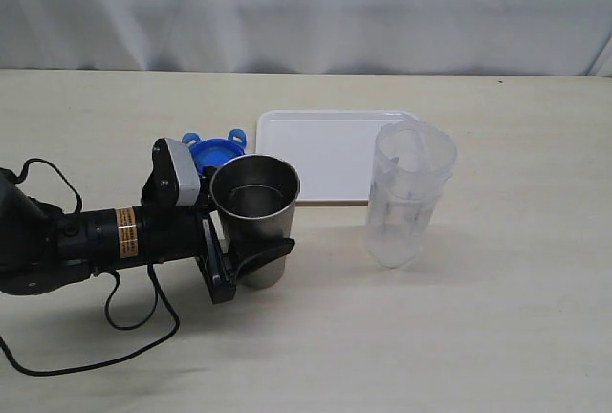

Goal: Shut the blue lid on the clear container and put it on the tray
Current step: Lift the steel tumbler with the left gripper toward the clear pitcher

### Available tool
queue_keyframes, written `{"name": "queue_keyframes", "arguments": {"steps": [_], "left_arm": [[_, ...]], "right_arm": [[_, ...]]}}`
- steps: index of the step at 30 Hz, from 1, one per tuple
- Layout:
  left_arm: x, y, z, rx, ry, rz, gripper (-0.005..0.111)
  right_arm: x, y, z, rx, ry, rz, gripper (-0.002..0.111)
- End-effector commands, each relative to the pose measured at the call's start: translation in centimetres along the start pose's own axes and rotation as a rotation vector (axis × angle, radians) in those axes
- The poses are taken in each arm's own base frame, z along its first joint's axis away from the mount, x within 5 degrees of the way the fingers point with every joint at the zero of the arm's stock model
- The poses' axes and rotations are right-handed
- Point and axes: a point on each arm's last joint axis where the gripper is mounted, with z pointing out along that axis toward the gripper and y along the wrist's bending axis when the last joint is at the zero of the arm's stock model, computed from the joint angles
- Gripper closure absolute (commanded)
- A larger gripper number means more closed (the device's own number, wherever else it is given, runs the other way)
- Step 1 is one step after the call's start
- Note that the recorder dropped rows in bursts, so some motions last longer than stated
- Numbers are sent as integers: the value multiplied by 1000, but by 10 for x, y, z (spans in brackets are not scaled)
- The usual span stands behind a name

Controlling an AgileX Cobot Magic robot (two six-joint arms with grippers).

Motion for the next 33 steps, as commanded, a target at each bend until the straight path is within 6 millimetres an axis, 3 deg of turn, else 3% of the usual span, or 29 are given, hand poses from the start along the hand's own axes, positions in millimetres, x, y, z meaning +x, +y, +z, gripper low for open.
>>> {"name": "queue_keyframes", "arguments": {"steps": [1, 12, 27, 33], "left_arm": [[-1, -1, 1, 15, -5, 12, 107], [-15, 10, -1, -97, -63, -4, 107], [-91, 50, 14, -101, -279, 10, 107], [-117, 73, 27, -105, -249, 22, 107]], "right_arm": [[1, 0, 0, 4, -1, 7, 104], [1, 0, 0, 4, -1, 7, 104], [1, 0, 0, 4, -1, 7, 104], [1, 0, 0, 4, -1, 7, 104]]}}
